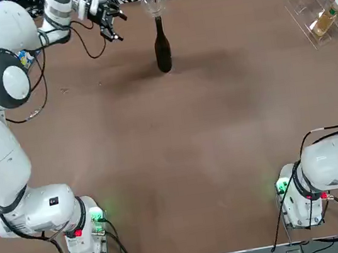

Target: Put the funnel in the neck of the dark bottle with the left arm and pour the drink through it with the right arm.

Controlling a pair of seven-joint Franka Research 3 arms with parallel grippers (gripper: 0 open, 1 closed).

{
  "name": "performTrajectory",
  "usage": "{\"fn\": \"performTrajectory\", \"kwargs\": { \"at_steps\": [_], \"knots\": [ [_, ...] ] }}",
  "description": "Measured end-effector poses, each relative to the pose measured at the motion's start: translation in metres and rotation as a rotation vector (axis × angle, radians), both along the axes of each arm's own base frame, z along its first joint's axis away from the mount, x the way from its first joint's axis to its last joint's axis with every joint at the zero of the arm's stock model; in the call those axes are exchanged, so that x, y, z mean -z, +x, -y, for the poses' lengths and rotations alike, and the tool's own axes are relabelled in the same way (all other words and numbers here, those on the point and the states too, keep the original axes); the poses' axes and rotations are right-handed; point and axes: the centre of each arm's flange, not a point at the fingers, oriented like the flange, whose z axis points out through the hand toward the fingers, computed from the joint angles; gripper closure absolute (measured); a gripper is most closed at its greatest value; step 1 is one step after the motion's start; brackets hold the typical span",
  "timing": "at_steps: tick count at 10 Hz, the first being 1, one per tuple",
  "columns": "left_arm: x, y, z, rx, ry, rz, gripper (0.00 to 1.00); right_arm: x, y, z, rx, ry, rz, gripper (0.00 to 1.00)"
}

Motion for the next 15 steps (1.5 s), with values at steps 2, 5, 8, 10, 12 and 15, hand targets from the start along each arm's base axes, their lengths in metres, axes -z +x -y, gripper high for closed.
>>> {"fn": "performTrajectory", "kwargs": {
  "at_steps": [2, 5, 8, 10, 12, 15],
  "knots": [
    [-0.002, 0.008, -0.056, -0.053, 0.106, -0.04, 0.0, 0.038, -0.013, 0.047, -0.108, 0.08, 0.081, 0.56],
    [-0.009, 0.013, -0.096, -0.159, 0.238, -0.133, 0.0, 0.101, -0.043, 0.102, -0.261, 0.209, 0.263, 0.56],
    [-0.027, 0.016, -0.115, -0.341, 0.408, -0.283, 0.0, 0.155, -0.075, 0.128, -0.386, 0.368, 0.395, 0.56],
    [-0.046, 0.017, -0.124, -0.459, 0.501, -0.346, 0.0, 0.208, -0.086, 0.131, -0.457, 0.493, 0.466, 0.56],
    [-0.066, 0.017, -0.129, -0.564, 0.575, -0.387, 0.0, 0.273, -0.095, 0.125, -0.522, 0.602, 0.488, 0.57],
    [-0.092, 0.014, -0.132, -0.791, 0.721, -0.475, 0.0, 0.355, -0.128, 0.134, -0.476, 0.76, 0.457, 0.57]
  ]
}}
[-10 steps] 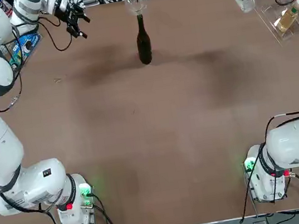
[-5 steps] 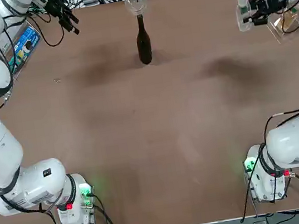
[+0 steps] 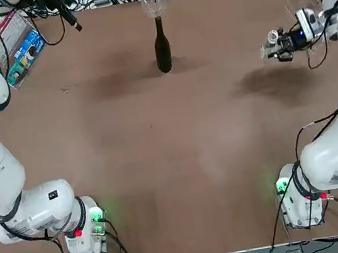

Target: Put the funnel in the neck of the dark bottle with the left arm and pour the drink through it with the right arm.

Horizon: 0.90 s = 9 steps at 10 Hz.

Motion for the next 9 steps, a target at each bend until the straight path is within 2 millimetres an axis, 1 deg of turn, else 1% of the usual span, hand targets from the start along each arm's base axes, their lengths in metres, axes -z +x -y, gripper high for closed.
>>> {"fn": "performTrajectory", "kwargs": {
  "at_steps": [1, 2, 3, 4, 6, 7, 8, 9],
  "knots": [
    [-0.005, -0.002, 0.005, -0.09, 0.051, -0.031, 0.0, 0.026, -0.01, -0.001, 0.026, 0.059, -0.041, 0.57],
    [-0.012, -0.003, 0.013, -0.185, 0.087, -0.059, 0.0, 0.047, -0.016, -0.005, 0.043, 0.094, -0.077, 0.57],
    [-0.022, -0.005, 0.019, -0.28, 0.118, -0.076, 0.0, 0.061, -0.021, -0.007, 0.051, 0.11, -0.103, 0.57],
    [-0.033, -0.008, 0.02, -0.358, 0.162, -0.076, 0.0, 0.069, -0.024, -0.007, 0.053, 0.115, -0.119, 0.57],
    [-0.058, -0.016, 0.024, -0.505, 0.227, -0.094, 0.0, 0.078, -0.028, -0.008, 0.056, 0.117, -0.137, 0.57],
    [-0.074, -0.023, 0.028, -0.606, 0.244, -0.136, 0.0, 0.081, -0.03, -0.008, 0.058, 0.121, -0.146, 0.56],
    [-0.095, -0.035, 0.037, -0.698, 0.276, -0.206, 0.0, 0.086, -0.033, -0.009, 0.063, 0.127, -0.157, 0.56],
    [-0.118, -0.049, 0.049, -0.743, 0.307, -0.259, 0.0, 0.093, -0.036, -0.011, 0.069, 0.133, -0.167, 0.56]
  ]
}}
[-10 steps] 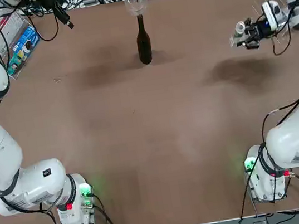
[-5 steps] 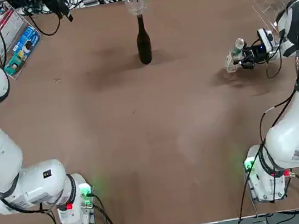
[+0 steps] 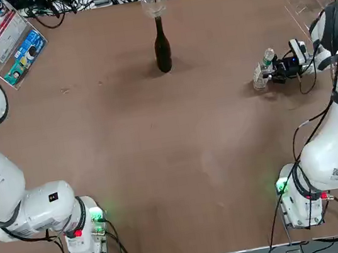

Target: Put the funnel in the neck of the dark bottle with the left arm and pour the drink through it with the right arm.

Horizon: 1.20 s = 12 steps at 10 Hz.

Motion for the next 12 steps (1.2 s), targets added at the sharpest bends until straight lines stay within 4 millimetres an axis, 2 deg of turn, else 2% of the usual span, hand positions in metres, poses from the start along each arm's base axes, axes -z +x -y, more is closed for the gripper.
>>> {"fn": "performTrajectory", "kwargs": {
  "at_steps": [1, 4, 5, 6, 7, 10, 11, 12],
  "knots": [
    [-0.023, -0.01, 0.003, -0.021, 0.013, -0.005, 0.0, 0.006, -0.003, -0.002, 0.004, 0.01, -0.012, 0.56],
    [-0.088, -0.035, -0.018, -0.071, 0.046, 0.086, 0.0, 0.013, -0.005, -0.005, 0.016, 0.034, -0.021, 0.52],
    [-0.103, -0.042, -0.028, -0.09, 0.054, 0.108, 0.0, 0.013, -0.005, -0.006, 0.015, 0.036, -0.02, 0.49],
    [-0.114, -0.047, -0.039, -0.11, 0.066, 0.126, 0.02, 0.012, -0.005, -0.006, 0.015, 0.039, -0.02, 0.41],
    [-0.121, -0.051, -0.047, -0.124, 0.084, 0.141, 0.03, 0.012, -0.005, -0.006, 0.015, 0.042, -0.019, 0.28],
    [-0.12, -0.052, -0.053, -0.136, 0.101, 0.151, 0.04, 0.012, -0.004, -0.006, 0.017, 0.044, -0.018, 0.17],
    [-0.116, -0.051, -0.052, -0.135, 0.107, 0.144, 0.02, 0.012, -0.004, -0.006, 0.018, 0.043, -0.018, 0.04],
    [-0.113, -0.051, -0.05, -0.134, 0.115, 0.14, 0.02, 0.012, -0.005, -0.003, 0.023, 0.04, -0.02, 0.0]
  ]
}}
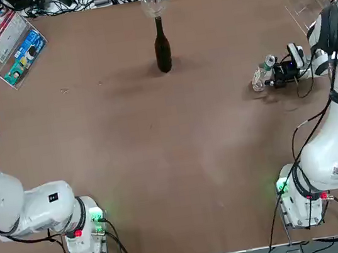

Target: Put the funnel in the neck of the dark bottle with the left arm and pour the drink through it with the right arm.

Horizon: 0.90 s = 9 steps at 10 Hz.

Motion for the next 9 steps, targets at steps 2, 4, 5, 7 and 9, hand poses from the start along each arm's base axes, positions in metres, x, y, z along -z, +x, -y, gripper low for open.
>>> {"fn": "performTrajectory", "kwargs": {
  "at_steps": [2, 4, 5, 7, 9],
  "knots": [
    [-0.004, -0.003, -0.003, -0.003, 0.009, 0.004, 0.01, -0.002, -0.009, 0.015, 0.027, -0.009, -0.013, 0.0],
    [-0.011, -0.007, -0.008, -0.003, 0.011, 0.015, 0.02, -0.011, -0.017, 0.038, 0.055, -0.028, -0.025, 0.0],
    [-0.012, -0.01, -0.01, 0.01, 0.012, 0.015, 0.02, -0.018, -0.022, 0.052, 0.059, -0.053, -0.043, 0.0],
    [-0.006, -0.016, -0.01, 0.022, 0.027, 0.047, 0.02, -0.051, -0.027, 0.083, 0.042, -0.122, -0.071, 0.0],
    [0.0, -0.03, -0.008, 0.021, 0.034, 0.084, 0.01, -0.116, -0.016, 0.112, 0.027, -0.22, -0.145, 0.0]
  ]
}}
